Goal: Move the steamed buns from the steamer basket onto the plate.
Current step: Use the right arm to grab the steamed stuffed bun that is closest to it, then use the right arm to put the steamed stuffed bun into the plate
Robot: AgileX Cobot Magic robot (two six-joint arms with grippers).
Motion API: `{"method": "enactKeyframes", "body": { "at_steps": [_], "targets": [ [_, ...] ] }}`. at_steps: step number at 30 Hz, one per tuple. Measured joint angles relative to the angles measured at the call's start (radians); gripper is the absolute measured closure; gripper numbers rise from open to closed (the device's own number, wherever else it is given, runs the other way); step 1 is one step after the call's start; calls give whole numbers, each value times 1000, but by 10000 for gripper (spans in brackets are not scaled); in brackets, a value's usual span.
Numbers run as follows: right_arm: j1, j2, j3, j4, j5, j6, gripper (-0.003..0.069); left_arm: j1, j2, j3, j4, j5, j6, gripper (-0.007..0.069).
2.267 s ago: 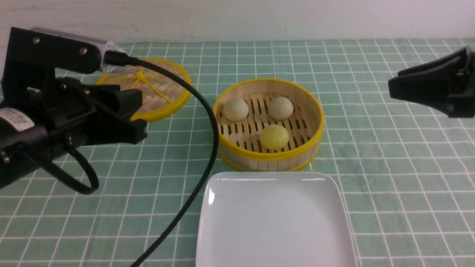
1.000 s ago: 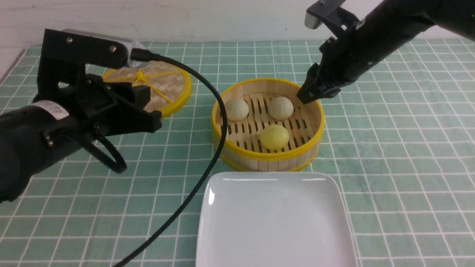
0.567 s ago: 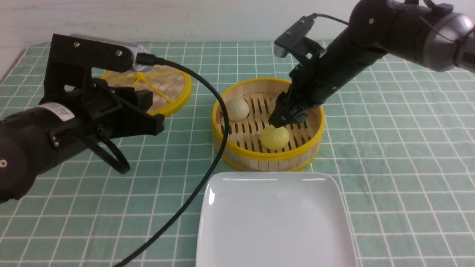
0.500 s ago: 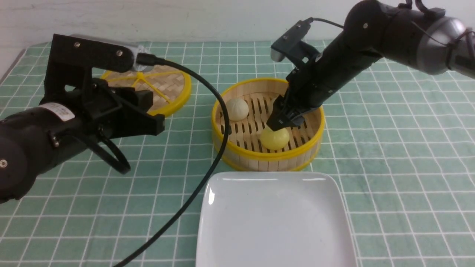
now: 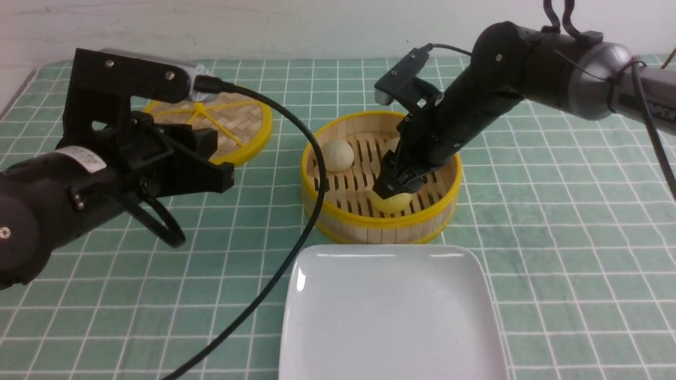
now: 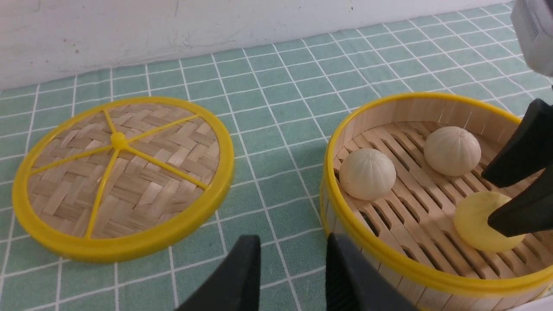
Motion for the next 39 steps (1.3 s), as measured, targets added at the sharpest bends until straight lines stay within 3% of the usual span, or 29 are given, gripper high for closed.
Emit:
{"method": "enactKeyframes", "body": {
  "at_steps": [4,9,16,23,33,39],
  "targets": [
    [3,22,0,-15,-4,0,224,0,0,0,0,0,0,379],
    [6,23,-1,-25,-6,0,290,0,0,0,0,0,0,379],
    [7,18,-1,-63,-7,-2,635,0,0,0,0,0,0,379],
    [7,-44,-12,-83,13,4,643,0,0,0,0,0,0,379],
    [7,-353,-40,-91,291,172,643,-1,0,0,0,-25,0,379],
    [7,-446,74,-66,404,252,641,-1,0,0,0,-44,-47,379]
  ]
}}
